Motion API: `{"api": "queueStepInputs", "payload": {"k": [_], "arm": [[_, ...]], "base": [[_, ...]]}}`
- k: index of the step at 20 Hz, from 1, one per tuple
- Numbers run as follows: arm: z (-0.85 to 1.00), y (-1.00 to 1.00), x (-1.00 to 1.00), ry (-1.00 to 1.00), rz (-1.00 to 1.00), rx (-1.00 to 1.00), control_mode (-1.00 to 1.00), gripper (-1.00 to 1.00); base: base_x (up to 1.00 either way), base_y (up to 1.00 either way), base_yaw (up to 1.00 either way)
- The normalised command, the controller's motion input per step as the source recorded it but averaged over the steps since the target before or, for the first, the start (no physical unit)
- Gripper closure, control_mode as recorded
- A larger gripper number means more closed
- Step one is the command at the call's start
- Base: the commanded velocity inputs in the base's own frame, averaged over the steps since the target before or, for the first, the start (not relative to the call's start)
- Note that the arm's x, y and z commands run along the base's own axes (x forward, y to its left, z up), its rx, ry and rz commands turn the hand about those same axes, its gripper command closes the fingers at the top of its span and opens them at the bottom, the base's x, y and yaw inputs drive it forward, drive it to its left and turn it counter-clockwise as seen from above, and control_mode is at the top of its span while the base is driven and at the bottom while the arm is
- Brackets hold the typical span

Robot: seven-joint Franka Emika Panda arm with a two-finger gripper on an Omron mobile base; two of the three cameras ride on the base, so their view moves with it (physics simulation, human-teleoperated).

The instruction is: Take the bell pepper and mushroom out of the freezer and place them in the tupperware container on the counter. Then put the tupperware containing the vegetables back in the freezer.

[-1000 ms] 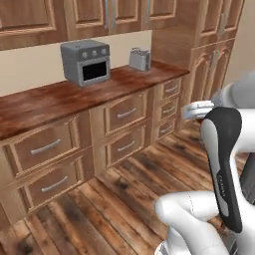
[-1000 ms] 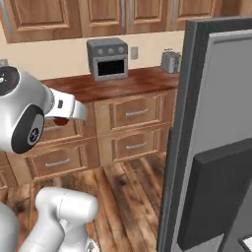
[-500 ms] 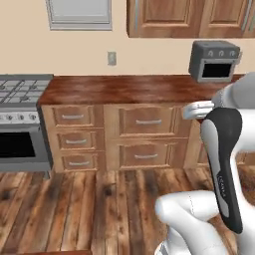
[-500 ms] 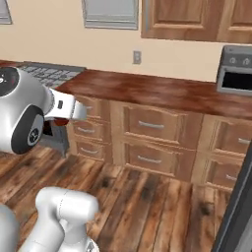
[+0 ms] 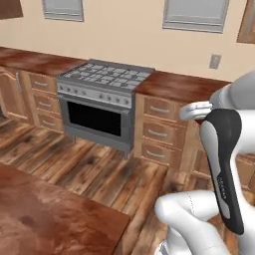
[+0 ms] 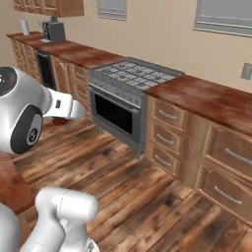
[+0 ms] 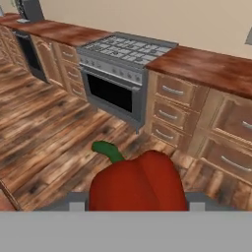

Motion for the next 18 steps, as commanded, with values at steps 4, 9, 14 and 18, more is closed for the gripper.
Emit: {"api": "queueStepInputs", "payload": {"k": [4,9,14,18], "arm": [[0.00,0.00,0.00,0.00,0.00,0.00,1.00,1.00],[0.00,0.00,0.00,0.00,0.00,0.00,1.00,1.00],[0.00,0.00,0.00,0.00,0.00,0.00,1.00,1.00],[0.00,0.00,0.00,0.00,0.00,0.00,1.00,1.00]], "base": [[1.00,-0.68,0.32],[1.00,-0.63,0.40],[0.52,-0.13,0.86],[-0.03,0.00,1.00]]}}
